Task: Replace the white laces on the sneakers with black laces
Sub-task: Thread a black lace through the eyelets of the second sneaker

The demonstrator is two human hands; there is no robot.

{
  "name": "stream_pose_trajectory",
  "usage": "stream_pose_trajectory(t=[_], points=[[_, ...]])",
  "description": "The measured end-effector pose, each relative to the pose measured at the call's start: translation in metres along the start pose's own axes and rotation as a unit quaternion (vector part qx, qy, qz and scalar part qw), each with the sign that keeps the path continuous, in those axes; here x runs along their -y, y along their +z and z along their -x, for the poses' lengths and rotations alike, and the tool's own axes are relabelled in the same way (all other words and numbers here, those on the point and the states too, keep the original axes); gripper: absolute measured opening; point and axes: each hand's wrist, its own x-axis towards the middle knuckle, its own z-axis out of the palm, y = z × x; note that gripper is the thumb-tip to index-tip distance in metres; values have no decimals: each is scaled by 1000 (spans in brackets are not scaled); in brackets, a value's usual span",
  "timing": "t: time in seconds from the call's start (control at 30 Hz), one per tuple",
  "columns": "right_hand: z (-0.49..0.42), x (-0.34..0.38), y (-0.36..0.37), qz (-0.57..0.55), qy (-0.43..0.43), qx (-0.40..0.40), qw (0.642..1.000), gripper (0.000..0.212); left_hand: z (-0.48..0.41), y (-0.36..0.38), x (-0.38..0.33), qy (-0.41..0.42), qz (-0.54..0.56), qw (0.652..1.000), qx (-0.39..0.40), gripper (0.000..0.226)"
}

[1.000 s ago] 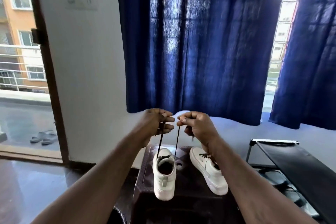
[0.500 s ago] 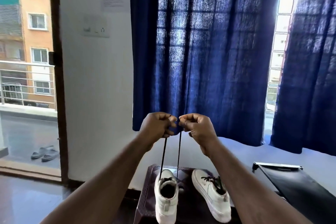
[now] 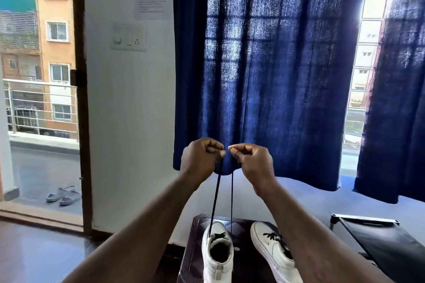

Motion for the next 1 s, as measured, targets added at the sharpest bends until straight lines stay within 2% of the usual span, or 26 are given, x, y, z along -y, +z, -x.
stream_pose_trajectory(t=[0.33,0.7,0.8,0.9,1.0], points=[[-12,-3,-1,-15,21,22,999,10,-10,10,-1,12,0,1000,4,11],[-11,-8,0,-77,57,20,995,16,-5,23,1,-12,73,997,-12,9],[-10,-9,0,-88,53,20,995,18,-8,24,3,4,52,998,-22,7],[-9,-10,-1,-93,50,15,994,20,-11,26,4,46,-14,998,-32,7],[-6,-13,-3,-125,86,16,988,29,-14,28,4,101,-83,990,-45,10]])
